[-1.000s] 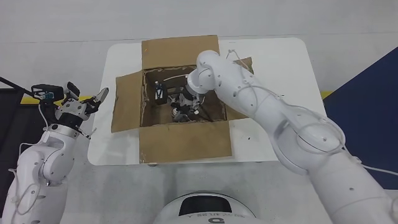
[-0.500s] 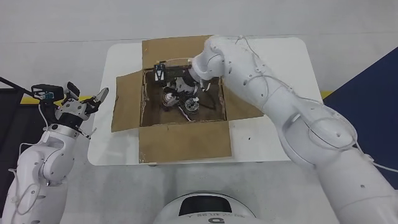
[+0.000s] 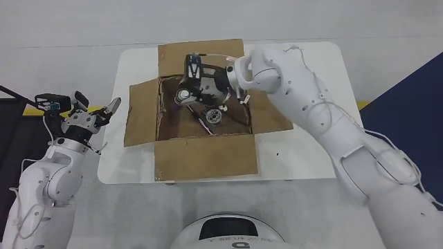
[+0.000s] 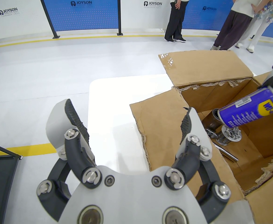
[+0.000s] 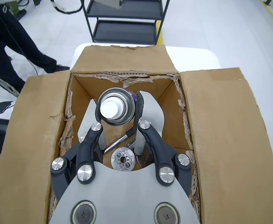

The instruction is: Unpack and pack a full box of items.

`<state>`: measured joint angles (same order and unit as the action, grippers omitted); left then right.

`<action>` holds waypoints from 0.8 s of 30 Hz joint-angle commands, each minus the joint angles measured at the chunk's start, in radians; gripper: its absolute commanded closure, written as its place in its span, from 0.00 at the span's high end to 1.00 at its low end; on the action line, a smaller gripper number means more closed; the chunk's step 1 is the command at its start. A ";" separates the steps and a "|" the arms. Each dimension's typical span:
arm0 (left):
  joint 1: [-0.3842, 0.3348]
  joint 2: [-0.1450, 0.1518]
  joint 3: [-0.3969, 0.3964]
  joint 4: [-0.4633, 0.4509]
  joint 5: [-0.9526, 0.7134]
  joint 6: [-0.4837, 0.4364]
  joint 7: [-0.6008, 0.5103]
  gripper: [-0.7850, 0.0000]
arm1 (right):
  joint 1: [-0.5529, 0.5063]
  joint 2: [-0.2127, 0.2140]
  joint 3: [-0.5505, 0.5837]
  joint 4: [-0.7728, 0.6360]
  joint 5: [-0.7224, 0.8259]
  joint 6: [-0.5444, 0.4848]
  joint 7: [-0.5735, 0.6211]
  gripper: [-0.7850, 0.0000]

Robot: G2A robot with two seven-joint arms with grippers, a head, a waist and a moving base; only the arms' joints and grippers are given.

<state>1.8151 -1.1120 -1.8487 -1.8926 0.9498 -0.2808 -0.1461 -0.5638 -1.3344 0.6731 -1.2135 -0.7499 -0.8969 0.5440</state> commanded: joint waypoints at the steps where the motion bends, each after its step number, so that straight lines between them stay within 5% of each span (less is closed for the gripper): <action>1: 0.000 0.000 0.000 0.000 0.000 0.000 0.000 1.00 | -0.063 0.030 0.065 -0.072 -0.017 0.012 -0.007 0.00; 14: 0.000 0.000 0.000 0.000 0.000 0.000 0.000 1.00 | -0.344 0.133 0.339 -0.309 -0.044 0.056 -0.023 0.00; 24: 0.000 0.000 0.000 0.000 0.000 0.000 0.000 1.00 | -0.179 0.086 0.178 -0.082 0.116 0.132 0.131 0.00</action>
<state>1.8151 -1.1120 -1.8487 -1.8926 0.9498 -0.2808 -0.1461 -0.7685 -1.2400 0.8777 -1.3335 -0.6527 -0.7677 0.6630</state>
